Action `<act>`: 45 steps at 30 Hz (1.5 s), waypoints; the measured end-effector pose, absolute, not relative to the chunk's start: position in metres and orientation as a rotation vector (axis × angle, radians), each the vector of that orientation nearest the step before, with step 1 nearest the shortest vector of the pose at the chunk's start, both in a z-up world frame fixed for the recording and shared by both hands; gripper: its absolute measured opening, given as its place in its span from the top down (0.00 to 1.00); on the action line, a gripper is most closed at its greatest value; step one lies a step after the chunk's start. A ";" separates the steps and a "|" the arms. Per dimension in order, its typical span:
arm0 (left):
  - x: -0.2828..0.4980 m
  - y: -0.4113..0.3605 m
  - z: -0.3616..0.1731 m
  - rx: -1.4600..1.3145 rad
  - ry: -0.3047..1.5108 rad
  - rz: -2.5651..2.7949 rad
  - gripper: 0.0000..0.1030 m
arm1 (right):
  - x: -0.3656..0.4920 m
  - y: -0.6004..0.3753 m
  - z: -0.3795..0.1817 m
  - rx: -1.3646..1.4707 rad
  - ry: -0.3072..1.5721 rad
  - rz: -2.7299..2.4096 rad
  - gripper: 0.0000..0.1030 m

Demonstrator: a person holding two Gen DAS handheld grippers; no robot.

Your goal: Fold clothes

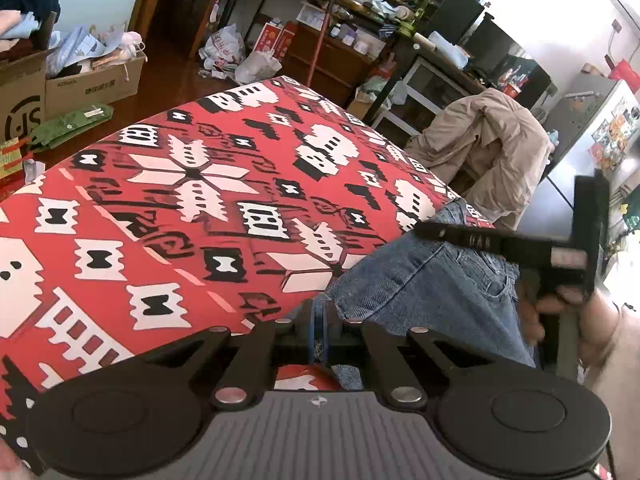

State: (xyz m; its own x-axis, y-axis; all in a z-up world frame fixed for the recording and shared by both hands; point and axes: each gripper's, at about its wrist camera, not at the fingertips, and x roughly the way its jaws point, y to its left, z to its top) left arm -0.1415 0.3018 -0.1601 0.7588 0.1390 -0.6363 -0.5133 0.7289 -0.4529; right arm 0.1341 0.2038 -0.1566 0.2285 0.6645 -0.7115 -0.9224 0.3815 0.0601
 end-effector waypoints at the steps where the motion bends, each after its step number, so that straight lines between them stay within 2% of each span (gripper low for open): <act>1: -0.141 0.302 -0.160 -0.662 0.613 0.384 0.96 | 0.147 0.202 -0.156 -0.396 0.736 1.107 0.91; 4: -0.142 0.304 -0.159 -0.677 0.613 0.382 0.96 | 0.171 0.195 -0.153 -0.341 0.757 1.063 0.91; 7: -0.141 0.305 -0.156 -0.690 0.603 0.385 0.96 | 0.168 0.183 -0.141 -0.318 0.741 1.098 0.85; 16: -0.109 0.296 -0.142 -0.656 0.574 0.345 0.96 | 0.139 0.185 -0.150 -0.451 0.708 1.194 0.88; 22: -0.092 0.297 -0.147 -0.689 0.586 0.319 0.96 | 0.173 0.191 -0.148 -0.362 0.736 1.088 0.91; 25: -0.085 0.294 -0.151 -0.689 0.594 0.303 0.96 | 0.178 0.183 -0.141 -0.369 0.703 1.067 0.87; 37: -0.099 0.299 -0.165 -0.708 0.628 0.357 0.96 | 0.203 0.206 -0.157 -0.364 0.765 1.029 0.88; 40: -0.098 0.299 -0.161 -0.694 0.636 0.358 0.96 | 0.205 0.196 -0.141 -0.288 0.756 1.025 0.88; 45: -0.097 0.298 -0.149 -0.674 0.623 0.339 0.96 | 0.194 0.125 -0.092 -0.185 0.708 0.981 0.87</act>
